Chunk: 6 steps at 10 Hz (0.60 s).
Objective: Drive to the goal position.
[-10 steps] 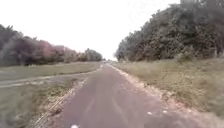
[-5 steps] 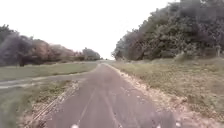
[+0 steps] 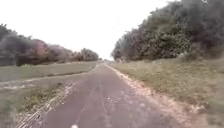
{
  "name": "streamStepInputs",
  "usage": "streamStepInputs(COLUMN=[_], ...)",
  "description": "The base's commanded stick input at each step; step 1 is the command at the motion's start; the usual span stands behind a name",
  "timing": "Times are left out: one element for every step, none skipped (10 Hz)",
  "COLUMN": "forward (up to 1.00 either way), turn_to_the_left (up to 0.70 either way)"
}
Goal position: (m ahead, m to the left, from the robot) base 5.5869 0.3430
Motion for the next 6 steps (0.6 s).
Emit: streamStepInputs(forward=[0.7, 0.7, 0.7, 0.7, 0.7, 0.7], turn_to_the_left=[0.0, 0.0, 0.0, 0.0, 0.01, 0.12])
